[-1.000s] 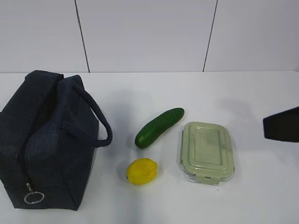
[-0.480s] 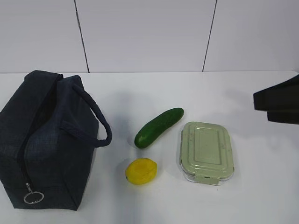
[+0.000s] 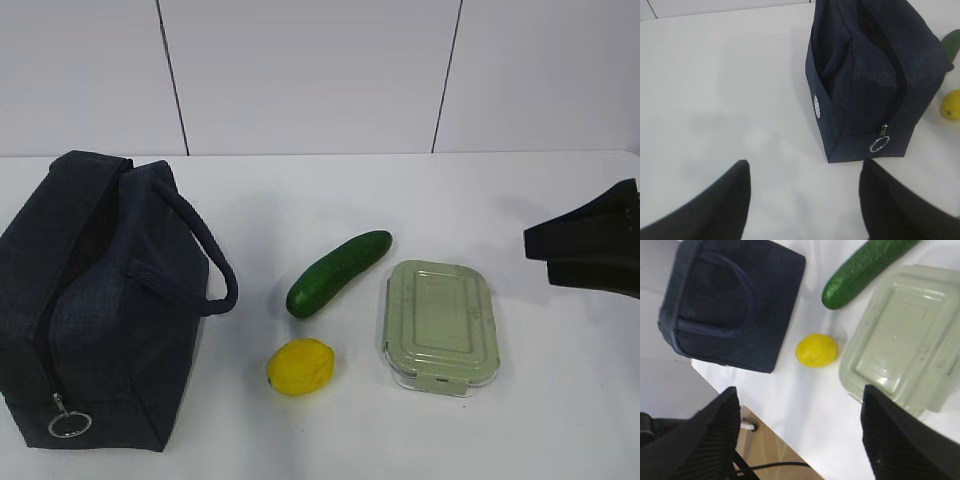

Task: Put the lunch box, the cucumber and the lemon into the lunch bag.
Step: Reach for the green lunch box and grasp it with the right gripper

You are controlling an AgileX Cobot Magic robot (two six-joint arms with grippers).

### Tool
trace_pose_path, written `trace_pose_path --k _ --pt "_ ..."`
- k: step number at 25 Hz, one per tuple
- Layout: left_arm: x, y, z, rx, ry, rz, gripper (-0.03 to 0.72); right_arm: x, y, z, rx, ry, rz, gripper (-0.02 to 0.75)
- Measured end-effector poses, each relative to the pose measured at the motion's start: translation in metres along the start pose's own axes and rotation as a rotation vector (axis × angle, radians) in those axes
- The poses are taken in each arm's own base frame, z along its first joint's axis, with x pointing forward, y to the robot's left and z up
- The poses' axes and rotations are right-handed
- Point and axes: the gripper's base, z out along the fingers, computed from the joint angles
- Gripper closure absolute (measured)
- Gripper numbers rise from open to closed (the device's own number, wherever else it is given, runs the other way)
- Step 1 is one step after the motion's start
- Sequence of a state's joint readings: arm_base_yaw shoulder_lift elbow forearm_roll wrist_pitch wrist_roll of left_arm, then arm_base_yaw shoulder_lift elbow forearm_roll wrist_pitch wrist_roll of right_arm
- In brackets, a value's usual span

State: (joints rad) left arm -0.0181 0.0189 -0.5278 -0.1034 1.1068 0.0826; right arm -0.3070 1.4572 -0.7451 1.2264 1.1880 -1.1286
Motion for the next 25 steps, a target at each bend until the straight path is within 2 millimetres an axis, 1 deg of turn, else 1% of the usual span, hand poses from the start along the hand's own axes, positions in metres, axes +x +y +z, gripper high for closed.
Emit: trace_pose_path --k 2,4,7,11,16,19,25 --pt "0.0 0.0 0.0 0.0 0.0 0.0 0.193 0.001 -0.01 0.005 0.0 0.02 -0.04 0.171" --pt "0.0 0.0 0.0 0.0 0.0 0.0 0.194 0.002 -0.015 0.008 -0.003 0.03 -0.087 0.172" --pt "0.0 0.0 0.0 0.0 0.0 0.0 0.193 0.003 -0.023 0.012 -0.01 0.045 -0.094 0.172" --pt "0.0 0.0 0.0 0.0 0.0 0.0 0.193 0.006 -0.039 0.021 -0.026 0.066 -0.035 0.172" --pt "0.0 0.0 0.0 0.0 0.0 0.0 0.193 0.007 -0.055 0.032 -0.046 0.046 0.033 0.172" --pt "0.0 0.0 0.0 0.0 0.0 0.0 0.193 0.009 -0.06 0.034 -0.049 0.057 0.043 0.172" --pt "0.0 0.0 0.0 0.0 0.0 0.0 0.193 0.011 -0.062 0.035 -0.043 0.081 0.069 0.172"
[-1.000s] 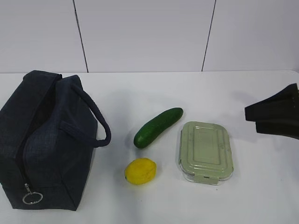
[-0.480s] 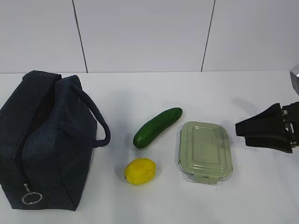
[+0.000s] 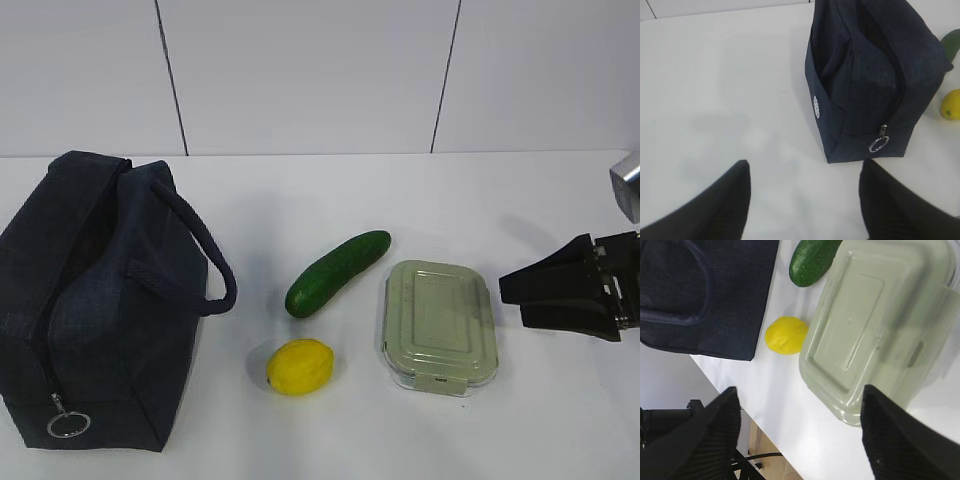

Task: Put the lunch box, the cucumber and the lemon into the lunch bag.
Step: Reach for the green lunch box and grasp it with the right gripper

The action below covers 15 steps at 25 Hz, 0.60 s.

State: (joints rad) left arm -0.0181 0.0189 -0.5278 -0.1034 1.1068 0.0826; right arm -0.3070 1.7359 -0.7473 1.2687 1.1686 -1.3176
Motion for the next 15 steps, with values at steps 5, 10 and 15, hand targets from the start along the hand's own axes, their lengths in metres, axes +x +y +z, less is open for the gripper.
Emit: trace_pose_path --k 5,10,15 --pt "0.0 0.0 0.0 0.0 0.0 0.0 0.193 -0.001 -0.005 0.0 0.055 -0.013 0.025 0.172" --pt "0.0 0.0 0.0 0.0 0.0 0.0 0.193 -0.003 -0.011 -0.001 0.123 -0.032 0.033 0.172" --pt "0.0 0.0 0.0 0.0 0.0 0.0 0.193 -0.004 -0.013 -0.001 0.143 -0.049 0.058 0.173"
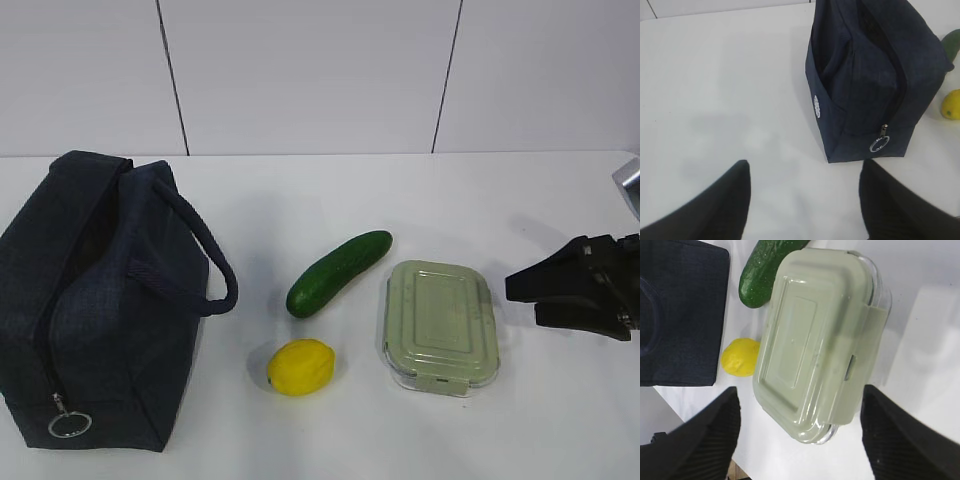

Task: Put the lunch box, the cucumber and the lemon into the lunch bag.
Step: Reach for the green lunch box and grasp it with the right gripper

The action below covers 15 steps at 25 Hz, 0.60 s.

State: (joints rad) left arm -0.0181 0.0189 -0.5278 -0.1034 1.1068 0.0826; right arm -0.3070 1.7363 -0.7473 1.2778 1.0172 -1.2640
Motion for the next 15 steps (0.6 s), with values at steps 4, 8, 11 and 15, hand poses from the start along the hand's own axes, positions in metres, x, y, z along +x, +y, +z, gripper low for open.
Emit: trace_pose_path --k 4,8,11,15 --pt "0.0 0.0 0.0 0.0 0.0 0.0 0.193 0.0 -0.001 0.002 -0.016 -0.005 0.03 0.173" --pt "0.0 0.0 0.0 0.0 0.0 0.0 0.193 0.007 -0.016 0.017 -0.089 0.045 0.129 0.173" --pt "0.0 0.0 0.0 0.0 0.0 0.0 0.193 0.015 -0.033 0.034 -0.155 0.063 0.206 0.173" --pt "0.0 0.0 0.0 0.0 0.0 0.0 0.193 0.02 -0.049 0.047 -0.176 0.045 0.237 0.173"
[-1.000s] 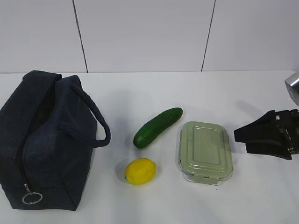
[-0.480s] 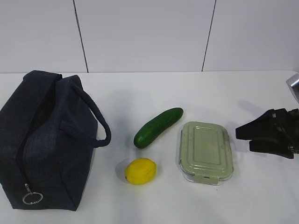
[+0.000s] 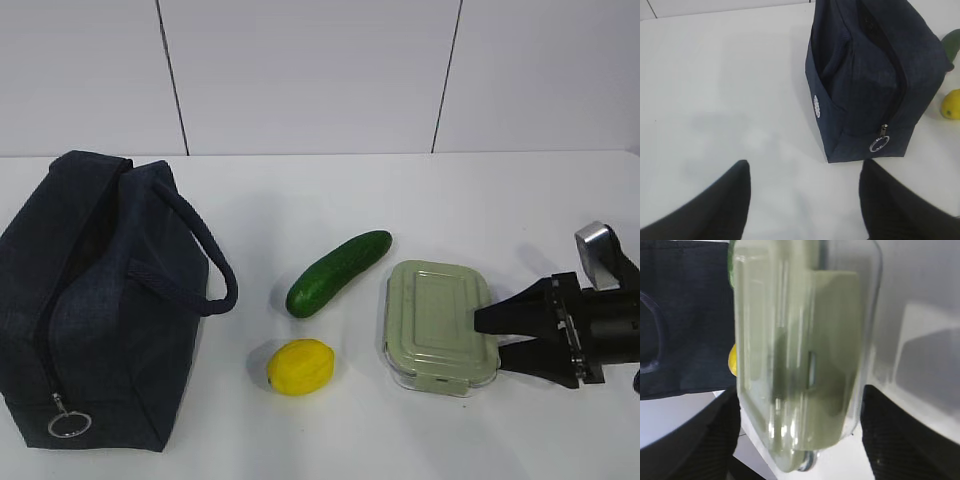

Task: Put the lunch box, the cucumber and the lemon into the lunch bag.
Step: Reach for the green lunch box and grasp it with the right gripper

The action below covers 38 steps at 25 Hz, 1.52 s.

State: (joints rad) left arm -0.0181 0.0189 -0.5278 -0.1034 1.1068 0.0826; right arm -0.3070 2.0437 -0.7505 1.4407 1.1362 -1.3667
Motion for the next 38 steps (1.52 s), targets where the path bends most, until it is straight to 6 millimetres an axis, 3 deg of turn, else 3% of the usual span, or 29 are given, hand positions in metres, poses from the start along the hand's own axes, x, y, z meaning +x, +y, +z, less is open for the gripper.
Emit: trace_pose_path --k 15,38 --pt "0.0 0.0 0.0 0.0 0.0 0.0 0.193 -0.014 -0.001 0.001 -0.011 -0.041 -0.07 0.173" --pt "0.0 0.0 0.0 0.0 0.0 0.0 0.193 -0.017 -0.008 0.004 -0.013 -0.046 -0.056 0.174"
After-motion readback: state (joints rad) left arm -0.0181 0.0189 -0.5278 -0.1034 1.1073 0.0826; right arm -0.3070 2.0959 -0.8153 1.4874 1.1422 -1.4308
